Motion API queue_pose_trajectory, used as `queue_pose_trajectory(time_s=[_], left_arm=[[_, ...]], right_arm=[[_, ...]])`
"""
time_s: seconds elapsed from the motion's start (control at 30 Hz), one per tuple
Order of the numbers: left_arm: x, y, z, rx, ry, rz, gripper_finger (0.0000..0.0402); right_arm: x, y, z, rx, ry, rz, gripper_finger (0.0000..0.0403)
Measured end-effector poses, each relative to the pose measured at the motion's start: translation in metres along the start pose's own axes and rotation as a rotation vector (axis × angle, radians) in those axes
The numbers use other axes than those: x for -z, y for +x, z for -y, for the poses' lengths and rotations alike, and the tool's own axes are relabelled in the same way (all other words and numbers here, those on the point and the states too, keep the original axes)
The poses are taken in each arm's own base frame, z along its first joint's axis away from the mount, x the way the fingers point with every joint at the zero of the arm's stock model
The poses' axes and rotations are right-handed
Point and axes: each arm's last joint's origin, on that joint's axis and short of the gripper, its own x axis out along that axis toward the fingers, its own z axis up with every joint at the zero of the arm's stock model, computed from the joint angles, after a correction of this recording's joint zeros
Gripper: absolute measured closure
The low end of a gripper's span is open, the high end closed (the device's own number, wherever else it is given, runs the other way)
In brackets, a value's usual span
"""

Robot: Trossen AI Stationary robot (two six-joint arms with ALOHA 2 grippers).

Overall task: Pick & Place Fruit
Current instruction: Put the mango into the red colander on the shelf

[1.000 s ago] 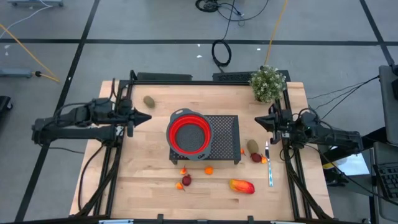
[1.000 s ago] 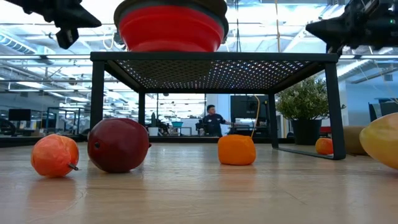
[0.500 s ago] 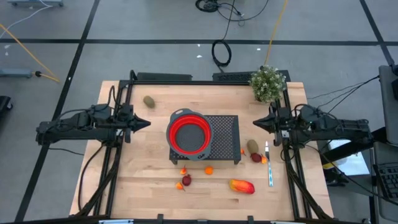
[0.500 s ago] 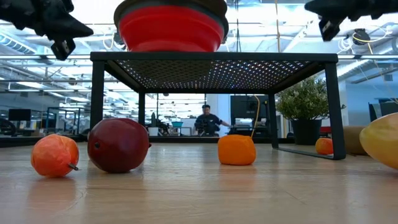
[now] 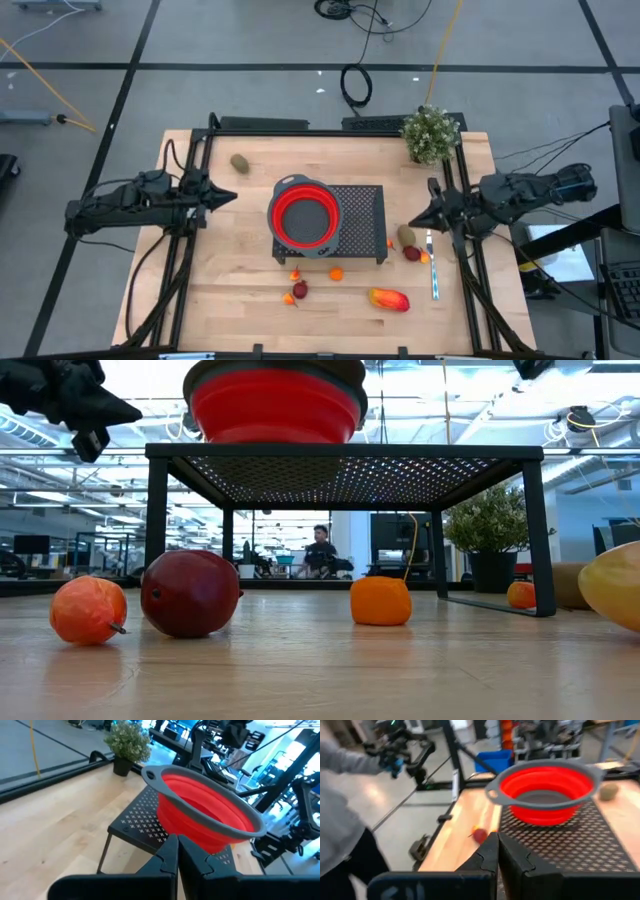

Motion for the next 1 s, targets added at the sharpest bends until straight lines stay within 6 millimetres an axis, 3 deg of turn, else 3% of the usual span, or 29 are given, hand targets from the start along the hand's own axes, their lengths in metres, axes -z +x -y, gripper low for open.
queue_pose_trajectory(time_s=[0.37,0.73,1.0], left_arm=[[0.005,0.0,-0.002,-0.024,-0.01,-0.053,0.0394],[0.005,0.0,-0.002,-0.024,0.03,-0.055,0.0394],[0.005,0.0,-0.002,-0.024,0.059,-0.055,0.0394]], right_arm=[[-0.004,0.042,-0.044,-0.153,0.003,-0.286,0.0403],[-0.011,0.064,-0.09,-0.054,-0.05,-0.453,0.0403],[-0.001,0.085,-0.114,-0.014,-0.022,-0.61,0.0403]])
